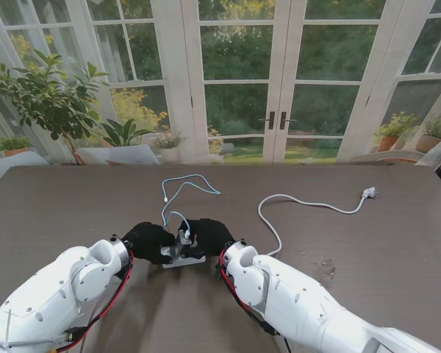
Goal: Set up the charging station
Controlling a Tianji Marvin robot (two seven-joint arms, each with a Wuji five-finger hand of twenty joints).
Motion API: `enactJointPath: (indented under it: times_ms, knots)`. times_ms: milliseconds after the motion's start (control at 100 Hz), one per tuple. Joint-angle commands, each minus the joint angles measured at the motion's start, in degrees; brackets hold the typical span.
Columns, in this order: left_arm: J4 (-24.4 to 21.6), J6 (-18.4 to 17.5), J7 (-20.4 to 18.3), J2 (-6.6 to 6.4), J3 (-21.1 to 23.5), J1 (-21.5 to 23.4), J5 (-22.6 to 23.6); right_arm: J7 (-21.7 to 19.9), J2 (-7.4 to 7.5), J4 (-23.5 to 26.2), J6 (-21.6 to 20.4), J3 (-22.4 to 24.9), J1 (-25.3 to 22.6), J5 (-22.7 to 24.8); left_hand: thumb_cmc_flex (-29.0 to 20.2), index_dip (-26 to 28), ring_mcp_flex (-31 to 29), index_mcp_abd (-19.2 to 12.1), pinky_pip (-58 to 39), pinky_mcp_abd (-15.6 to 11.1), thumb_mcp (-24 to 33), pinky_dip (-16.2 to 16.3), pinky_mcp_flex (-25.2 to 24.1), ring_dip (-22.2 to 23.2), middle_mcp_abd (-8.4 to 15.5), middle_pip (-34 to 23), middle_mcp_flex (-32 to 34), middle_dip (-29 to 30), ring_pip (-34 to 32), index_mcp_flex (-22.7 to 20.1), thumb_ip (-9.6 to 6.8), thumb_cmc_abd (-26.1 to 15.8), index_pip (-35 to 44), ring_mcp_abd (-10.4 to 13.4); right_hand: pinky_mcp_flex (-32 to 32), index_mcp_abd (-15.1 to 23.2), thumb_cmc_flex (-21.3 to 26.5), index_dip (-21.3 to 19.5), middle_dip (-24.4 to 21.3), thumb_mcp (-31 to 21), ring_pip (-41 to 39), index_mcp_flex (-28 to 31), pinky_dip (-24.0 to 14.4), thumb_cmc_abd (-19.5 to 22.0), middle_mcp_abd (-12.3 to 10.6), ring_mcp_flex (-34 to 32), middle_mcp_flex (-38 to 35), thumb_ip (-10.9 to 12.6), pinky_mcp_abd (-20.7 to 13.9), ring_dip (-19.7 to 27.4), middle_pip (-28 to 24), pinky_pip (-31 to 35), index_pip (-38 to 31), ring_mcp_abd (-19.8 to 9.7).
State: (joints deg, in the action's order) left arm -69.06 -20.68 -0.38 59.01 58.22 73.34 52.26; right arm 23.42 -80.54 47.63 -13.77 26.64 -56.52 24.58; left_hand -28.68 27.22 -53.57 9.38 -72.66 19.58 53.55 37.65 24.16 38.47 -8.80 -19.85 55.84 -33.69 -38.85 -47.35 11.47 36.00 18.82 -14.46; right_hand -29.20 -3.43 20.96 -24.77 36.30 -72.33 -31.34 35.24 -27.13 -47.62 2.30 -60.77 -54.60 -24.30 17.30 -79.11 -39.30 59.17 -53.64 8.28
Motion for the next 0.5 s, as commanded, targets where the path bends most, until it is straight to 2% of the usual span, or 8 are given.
enactJointPath:
  times_ms: [0,220,490]
  knots:
    - [0.96,-0.07,-1.6,-0.16,-0.25,0.45,0.17,-1.1,0.01,-0.42,-0.03,-0.4,-0.68,0.28,-2.26,0.01,-0.39,-4.92,0.67,0.54,1.62,-0.52,-1.62,-0.35,-0.38,0.27,1.11,0.06,0.2,-4.1,-2.28,-1.4,3.18,-0.11,-0.09,14.93,5.21,-5.81,-0.18,-7.39,0.35,8.83,0.41,6.95,-1.44,-1.35,0.67,3.14,-0.83,50.7,-1.37,0.92,-23.51,0.03]
    - [1.02,-0.13,-1.62,-0.18,-0.3,0.41,0.17,-1.13,0.62,0.59,0.43,0.1,-0.87,0.75,-2.07,-0.08,-0.38,-4.96,0.67,0.56,1.55,-0.51,-1.61,-0.36,-0.31,0.34,1.0,0.08,0.22,-4.04,-2.44,-1.73,3.09,0.09,-0.61,14.67,5.18,-5.84,-0.22,-7.36,0.12,8.55,0.52,7.1,-1.44,-2.04,0.42,3.14,-1.13,50.71,-1.5,1.37,-23.75,-0.27]
    - [0.53,-0.17,-2.21,-0.31,0.15,0.8,0.44,-1.32,2.1,2.97,1.09,0.89,-1.31,2.46,-1.72,-0.2,-0.37,-4.92,0.7,0.48,1.5,-0.51,-1.67,-0.37,-0.25,0.37,0.9,0.1,0.22,-4.01,-2.72,-2.11,2.99,0.08,-0.99,14.68,5.12,-5.79,-0.32,-7.3,-0.13,8.35,0.68,7.2,-1.5,-2.88,0.25,3.17,-1.31,50.67,-1.47,1.75,-23.93,-0.66]
